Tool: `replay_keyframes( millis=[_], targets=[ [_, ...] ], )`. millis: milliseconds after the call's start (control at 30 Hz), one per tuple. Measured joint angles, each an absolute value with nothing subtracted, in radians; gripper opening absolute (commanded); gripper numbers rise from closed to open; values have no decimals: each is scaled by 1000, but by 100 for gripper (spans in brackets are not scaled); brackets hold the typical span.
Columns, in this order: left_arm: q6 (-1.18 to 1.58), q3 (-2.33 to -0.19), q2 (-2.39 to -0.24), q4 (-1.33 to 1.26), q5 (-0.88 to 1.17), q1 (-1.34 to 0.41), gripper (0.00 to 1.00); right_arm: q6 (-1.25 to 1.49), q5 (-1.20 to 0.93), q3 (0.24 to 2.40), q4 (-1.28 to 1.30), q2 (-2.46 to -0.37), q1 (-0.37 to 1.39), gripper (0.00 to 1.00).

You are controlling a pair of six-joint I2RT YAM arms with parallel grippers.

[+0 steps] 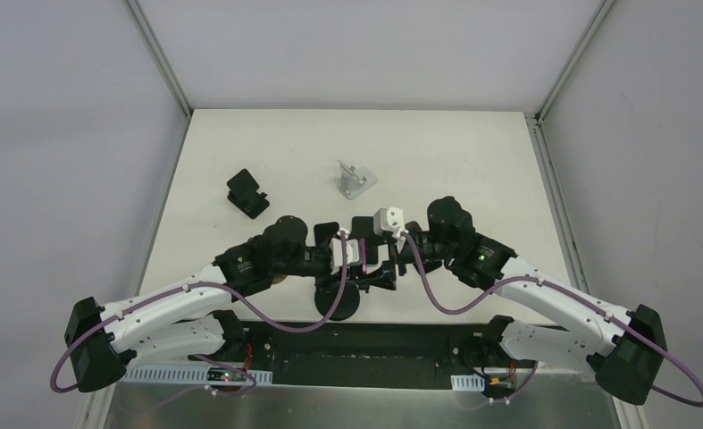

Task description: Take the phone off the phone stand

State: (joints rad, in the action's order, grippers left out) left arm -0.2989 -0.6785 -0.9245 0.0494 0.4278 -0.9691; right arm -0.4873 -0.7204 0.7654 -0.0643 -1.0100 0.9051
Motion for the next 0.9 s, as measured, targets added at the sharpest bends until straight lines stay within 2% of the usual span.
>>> replay_keyframes(
  millis=[67, 267, 333, 433, 500, 567, 633, 700, 900],
  targets=[
    [-293, -683, -931, 55, 432, -970, 29, -486, -718, 770, -63, -1015, 901, 0],
    [-275, -684, -933, 61, 437, -970, 18, -480, -722, 776, -63, -1026, 898, 0],
    [-274, -684, -933, 61, 437, -970, 8, -479, -722, 776, -63, -1027, 898, 2],
    [-271, -684, -933, 61, 437, -969, 1, -477, -723, 776, -63, -1027, 898, 28],
    [-269, -684, -933, 61, 437, -969, 0, -473, -722, 776, -63, -1027, 898, 42],
    [-266, -684, -932, 61, 437, -969, 0, -467, -721, 778, -62, -1028, 898, 64],
    [-260, -684, -931, 62, 437, -969, 0, -456, -717, 780, -62, -1028, 898, 78],
    [-252, -684, -931, 61, 437, -969, 0, -436, -711, 780, -62, -1028, 898, 86],
    [-247, -684, -931, 61, 434, -970, 0, -335, -705, 781, -70, -1028, 902, 99]
  ],
)
